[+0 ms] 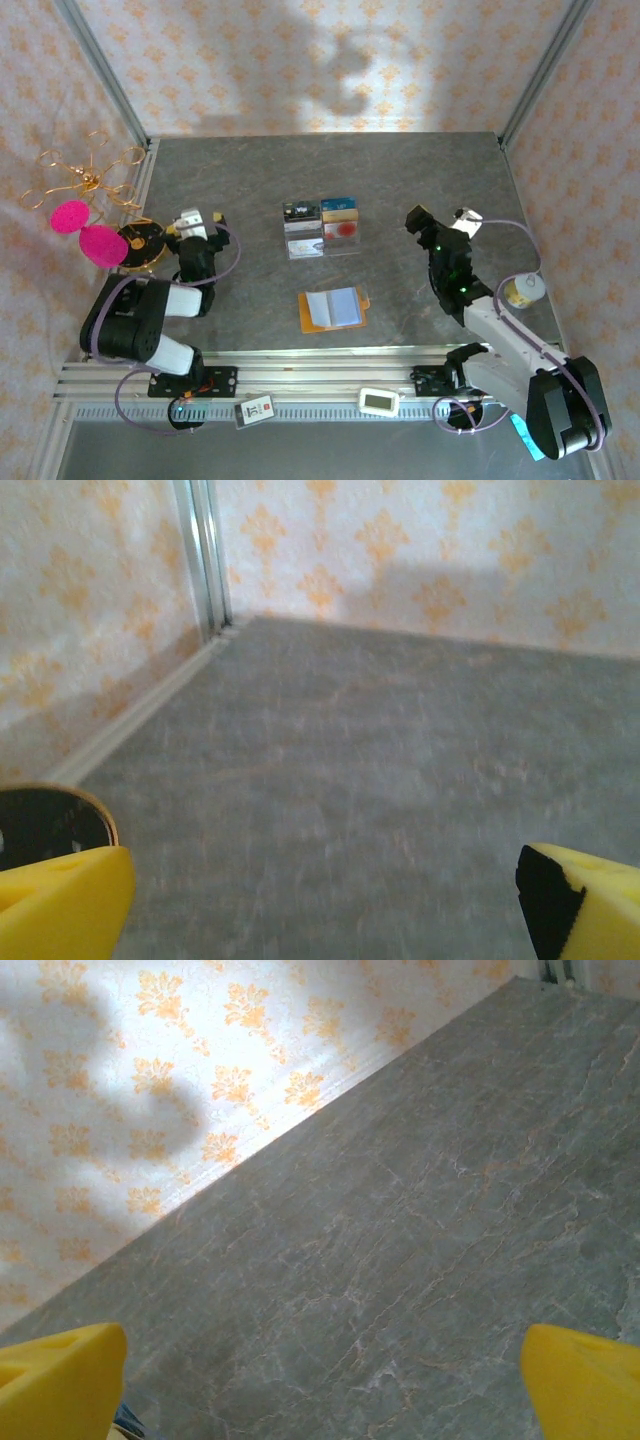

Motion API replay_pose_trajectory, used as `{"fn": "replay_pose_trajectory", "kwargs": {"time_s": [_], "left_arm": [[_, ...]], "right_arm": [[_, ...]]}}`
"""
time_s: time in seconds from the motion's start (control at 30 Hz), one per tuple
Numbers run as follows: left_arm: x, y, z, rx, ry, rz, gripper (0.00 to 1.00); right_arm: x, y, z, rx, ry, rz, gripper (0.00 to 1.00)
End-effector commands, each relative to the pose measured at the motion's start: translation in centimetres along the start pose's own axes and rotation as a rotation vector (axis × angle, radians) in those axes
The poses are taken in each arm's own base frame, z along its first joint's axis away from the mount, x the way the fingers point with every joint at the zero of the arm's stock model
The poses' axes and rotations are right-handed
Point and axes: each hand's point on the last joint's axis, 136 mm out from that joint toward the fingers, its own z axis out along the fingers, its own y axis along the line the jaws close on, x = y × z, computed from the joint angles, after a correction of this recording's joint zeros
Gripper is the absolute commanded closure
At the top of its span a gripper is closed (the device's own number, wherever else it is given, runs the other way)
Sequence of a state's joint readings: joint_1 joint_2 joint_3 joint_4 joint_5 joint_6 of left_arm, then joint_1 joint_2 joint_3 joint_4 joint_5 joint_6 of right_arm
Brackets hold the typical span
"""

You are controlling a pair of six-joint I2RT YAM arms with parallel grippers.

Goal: Take the credit cards out of the card holder

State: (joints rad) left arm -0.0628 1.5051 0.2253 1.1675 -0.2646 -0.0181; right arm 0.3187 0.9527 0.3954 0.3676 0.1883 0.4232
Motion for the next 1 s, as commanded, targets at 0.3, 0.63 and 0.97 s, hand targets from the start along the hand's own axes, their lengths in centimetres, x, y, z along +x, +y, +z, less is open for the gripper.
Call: {"fn": "replay_pose_trajectory", "kwargs": {"time_s": [0.3, 0.63, 0.97], "left_arm": [[-2.3, 1.5, -0.4, -0.031, -0.128, -0.103, 0.00], [-2.3, 1.3, -0.3, -0.025, -0.121, -0.098, 0.00], [-2.3, 1.3, -0.3, -0.023, -0.123, -0.099, 0.00]], "right_arm": [[-2.8, -4.4, 1.7, 0.160, -0.246, -0.355, 0.00], [0.1, -8.8, 3.9, 0.121, -0.233, -0.331, 0.00], [0.5, -8.7, 5.3, 0.123, -0.179, -0.342, 0.00]]}}
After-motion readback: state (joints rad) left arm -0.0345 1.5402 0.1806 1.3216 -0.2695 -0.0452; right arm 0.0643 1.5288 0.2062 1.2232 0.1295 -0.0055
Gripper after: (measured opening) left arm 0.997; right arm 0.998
